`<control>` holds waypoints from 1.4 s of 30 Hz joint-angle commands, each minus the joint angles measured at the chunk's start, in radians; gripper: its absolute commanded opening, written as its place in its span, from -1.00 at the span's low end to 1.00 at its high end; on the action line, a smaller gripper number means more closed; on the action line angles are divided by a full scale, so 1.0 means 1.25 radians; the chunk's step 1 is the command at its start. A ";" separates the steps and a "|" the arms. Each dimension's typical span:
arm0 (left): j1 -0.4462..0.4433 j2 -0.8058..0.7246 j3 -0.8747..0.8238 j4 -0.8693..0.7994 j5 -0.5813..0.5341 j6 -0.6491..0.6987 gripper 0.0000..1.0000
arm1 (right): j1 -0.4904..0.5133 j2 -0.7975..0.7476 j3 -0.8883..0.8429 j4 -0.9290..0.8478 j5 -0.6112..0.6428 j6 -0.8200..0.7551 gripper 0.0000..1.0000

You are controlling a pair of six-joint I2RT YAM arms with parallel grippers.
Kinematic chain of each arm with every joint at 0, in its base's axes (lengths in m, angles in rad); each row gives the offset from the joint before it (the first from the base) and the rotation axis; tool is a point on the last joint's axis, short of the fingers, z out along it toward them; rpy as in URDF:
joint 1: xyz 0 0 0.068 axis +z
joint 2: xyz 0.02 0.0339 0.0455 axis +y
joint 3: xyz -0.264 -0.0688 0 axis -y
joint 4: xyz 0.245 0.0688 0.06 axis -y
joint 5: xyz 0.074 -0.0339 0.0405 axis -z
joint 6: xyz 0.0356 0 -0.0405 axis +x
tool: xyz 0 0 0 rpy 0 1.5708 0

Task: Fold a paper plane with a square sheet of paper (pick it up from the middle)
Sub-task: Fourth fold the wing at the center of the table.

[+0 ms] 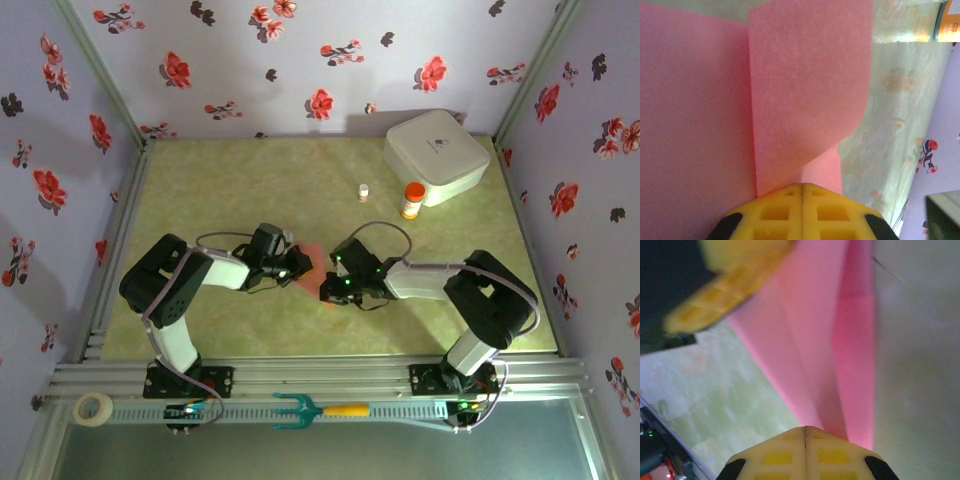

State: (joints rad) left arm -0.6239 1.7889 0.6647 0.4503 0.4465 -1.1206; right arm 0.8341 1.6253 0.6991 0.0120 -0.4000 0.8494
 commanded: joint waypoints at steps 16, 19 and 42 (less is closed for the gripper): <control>0.003 0.026 -0.020 -0.052 -0.034 0.012 -1.00 | -0.002 -0.193 -0.102 -0.112 0.030 0.007 -0.87; 0.002 0.027 -0.020 -0.051 -0.034 0.012 -1.00 | -0.002 -0.206 -0.066 -0.119 0.057 0.005 -0.87; -0.003 0.035 -0.008 -0.057 -0.029 0.014 -1.00 | -0.056 0.119 0.133 -0.035 0.030 0.025 -0.91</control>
State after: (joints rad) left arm -0.6239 1.7943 0.6647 0.4606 0.4500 -1.1202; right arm 0.7795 1.7657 0.8986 -0.0483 -0.3702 0.8719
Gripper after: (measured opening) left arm 0.060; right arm 0.060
